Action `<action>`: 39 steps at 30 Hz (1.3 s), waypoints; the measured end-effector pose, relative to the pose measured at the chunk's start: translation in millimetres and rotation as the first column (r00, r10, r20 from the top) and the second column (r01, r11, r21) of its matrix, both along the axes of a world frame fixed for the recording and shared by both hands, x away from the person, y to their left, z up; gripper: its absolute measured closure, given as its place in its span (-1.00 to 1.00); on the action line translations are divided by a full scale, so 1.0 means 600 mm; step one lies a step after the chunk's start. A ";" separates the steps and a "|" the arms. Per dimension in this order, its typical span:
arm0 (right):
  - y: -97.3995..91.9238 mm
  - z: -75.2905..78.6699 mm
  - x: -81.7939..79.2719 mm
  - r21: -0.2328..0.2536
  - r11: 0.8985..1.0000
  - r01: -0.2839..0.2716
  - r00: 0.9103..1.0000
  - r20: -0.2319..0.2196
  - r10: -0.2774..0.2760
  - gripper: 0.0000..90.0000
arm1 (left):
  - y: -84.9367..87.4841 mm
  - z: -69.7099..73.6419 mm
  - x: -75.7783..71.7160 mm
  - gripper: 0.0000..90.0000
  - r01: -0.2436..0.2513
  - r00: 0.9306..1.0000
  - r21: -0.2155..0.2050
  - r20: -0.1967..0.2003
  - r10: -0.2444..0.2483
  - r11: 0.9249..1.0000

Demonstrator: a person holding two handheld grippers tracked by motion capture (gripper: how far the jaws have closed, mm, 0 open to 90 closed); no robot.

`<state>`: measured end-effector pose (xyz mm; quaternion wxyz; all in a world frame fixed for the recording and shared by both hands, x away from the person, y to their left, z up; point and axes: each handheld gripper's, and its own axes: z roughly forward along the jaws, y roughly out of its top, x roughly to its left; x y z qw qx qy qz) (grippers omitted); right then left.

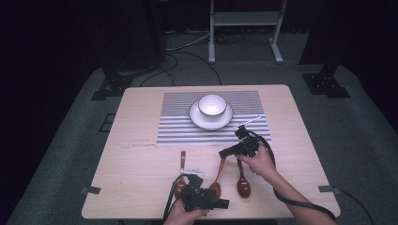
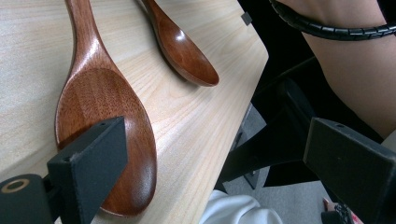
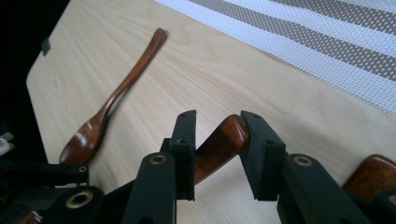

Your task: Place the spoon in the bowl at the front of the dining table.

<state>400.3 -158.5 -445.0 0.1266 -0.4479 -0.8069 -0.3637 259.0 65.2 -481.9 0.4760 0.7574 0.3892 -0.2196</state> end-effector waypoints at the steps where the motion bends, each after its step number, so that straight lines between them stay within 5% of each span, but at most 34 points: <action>1: 0.000 0.002 0.000 0.007 1.000 0.000 1.000 -0.001 0.000 0.50 | 0.000 0.000 0.000 -0.89 0.000 1.000 0.003 0.005 0.000 1.000; 11: -0.003 0.022 0.004 0.107 0.994 0.006 0.999 -0.036 -0.002 0.74 | 0.009 0.010 0.003 -0.89 -0.037 0.999 0.003 0.027 0.037 0.999; 14: -0.008 0.035 0.010 0.210 0.978 0.016 0.997 -0.074 0.000 0.85 | 0.023 0.029 0.004 -0.89 -0.076 0.994 -0.039 0.071 0.078 0.996; 19: -0.020 0.057 0.019 0.256 0.966 0.041 0.997 -0.069 -0.024 0.85 | 0.041 0.047 0.006 -0.89 -0.131 0.981 -0.054 0.140 0.138 0.990; 26: -0.038 0.085 0.034 0.238 0.967 0.088 0.996 -0.020 -0.086 0.85 | 0.052 0.051 0.011 -0.89 -0.169 0.972 -0.053 0.160 0.175 0.984; 39: -0.053 0.099 0.060 0.206 0.966 0.158 0.986 0.017 -0.165 0.85 | 0.060 0.053 0.014 -0.89 -0.203 0.963 -0.037 0.176 0.206 0.979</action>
